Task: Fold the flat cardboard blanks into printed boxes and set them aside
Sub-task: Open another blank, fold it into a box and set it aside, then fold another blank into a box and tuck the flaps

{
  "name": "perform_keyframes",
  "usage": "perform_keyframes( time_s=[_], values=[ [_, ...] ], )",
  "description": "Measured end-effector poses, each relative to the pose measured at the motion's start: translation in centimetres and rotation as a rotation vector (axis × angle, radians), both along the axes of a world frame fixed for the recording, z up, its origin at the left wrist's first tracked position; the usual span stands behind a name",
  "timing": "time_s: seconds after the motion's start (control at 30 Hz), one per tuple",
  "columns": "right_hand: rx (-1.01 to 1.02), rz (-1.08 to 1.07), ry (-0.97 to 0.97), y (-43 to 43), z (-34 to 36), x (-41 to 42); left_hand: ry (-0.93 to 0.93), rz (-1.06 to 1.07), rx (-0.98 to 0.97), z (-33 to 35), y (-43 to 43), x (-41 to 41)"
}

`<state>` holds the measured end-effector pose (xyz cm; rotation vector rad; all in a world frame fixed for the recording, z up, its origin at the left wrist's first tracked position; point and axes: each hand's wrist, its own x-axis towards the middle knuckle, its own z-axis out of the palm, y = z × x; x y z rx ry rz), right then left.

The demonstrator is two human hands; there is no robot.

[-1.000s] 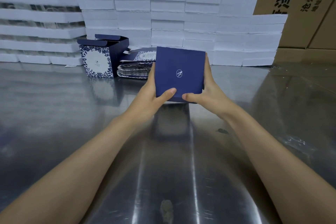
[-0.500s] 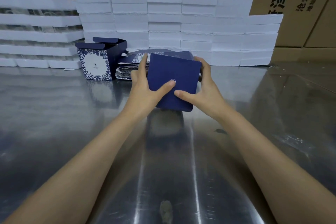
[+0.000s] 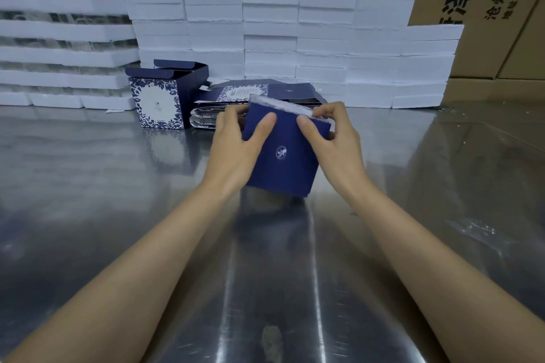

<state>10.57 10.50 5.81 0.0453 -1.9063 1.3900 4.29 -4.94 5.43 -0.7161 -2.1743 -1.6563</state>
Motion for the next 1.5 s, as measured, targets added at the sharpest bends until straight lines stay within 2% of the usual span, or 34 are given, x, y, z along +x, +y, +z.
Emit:
perform_keyframes(
  time_s=[0.07, 0.13, 0.2, 0.3, 0.47, 0.57, 0.63, 0.7, 0.87, 0.97, 1.07, 1.13, 1.27, 1.33, 1.43, 1.5],
  values=[
    [0.012, -0.05, 0.02, -0.3, -0.2, 0.0, -0.045, 0.053, 0.027, 0.1, 0.6, 0.5],
    [0.015, 0.001, 0.025, -0.5, -0.1, 0.1, -0.057, 0.081, 0.032, 0.1, 0.6, 0.5],
    [-0.003, 0.062, 0.026, -0.4, 0.1, 0.2, -0.044, 0.078, 0.021, 0.1, 0.1, 0.1],
    [-0.017, 0.024, 0.03, 0.2, 0.7, 0.4, -0.03, 0.035, 0.048, 0.6, -0.5, -0.3],
    [-0.265, -0.047, 0.121, 1.0, 1.8, 0.8, 0.022, -0.068, 0.127, 2.1, -1.2, 0.1],
    [-0.326, 0.03, 0.201, 0.5, 2.0, 0.7, -0.018, 0.039, 0.193, 2.7, -1.3, -0.3],
    [-0.215, 0.089, 0.197, -0.1, 1.9, 0.5, -0.078, 0.119, 0.278, 2.7, -1.5, -0.8],
    [-0.06, 0.146, 0.102, -0.9, 1.3, 0.2, -0.062, 0.167, 0.304, 2.6, -1.7, -1.0],
    [0.216, 0.324, -0.224, -2.8, -2.9, -0.5, 0.218, 0.338, 0.158, 1.7, -1.9, -1.4],
    [0.395, 0.427, -0.354, -3.4, -4.8, -1.1, 0.297, 0.625, 0.085, 0.7, -3.7, -2.7],
    [0.51, 0.364, -0.347, -4.0, -5.2, -2.0, 0.373, 0.768, 0.067, 0.0, -5.3, -4.1],
    [0.567, 0.323, -0.294, -4.9, -5.2, -2.9, 0.393, 0.738, -0.03, -0.5, -5.1, -4.6],
    [0.734, 0.28, -0.252, -6.8, -5.4, -5.2, 0.299, 0.673, -0.269, -2.6, -4.1, -5.5],
    [0.743, 0.282, -0.261, -6.7, -5.5, -6.1, 0.283, 0.711, -0.275, -2.9, -4.9, -6.6],
    [0.608, 0.261, -0.185, -4.9, -5.2, -6.7, 0.25, 0.83, -0.243, -3.0, -7.2, -8.7],
    [0.512, 0.172, -0.14, -2.7, -5.0, -7.4, 0.232, 0.871, -0.246, -3.3, -8.6, -10.2]
  ],
)
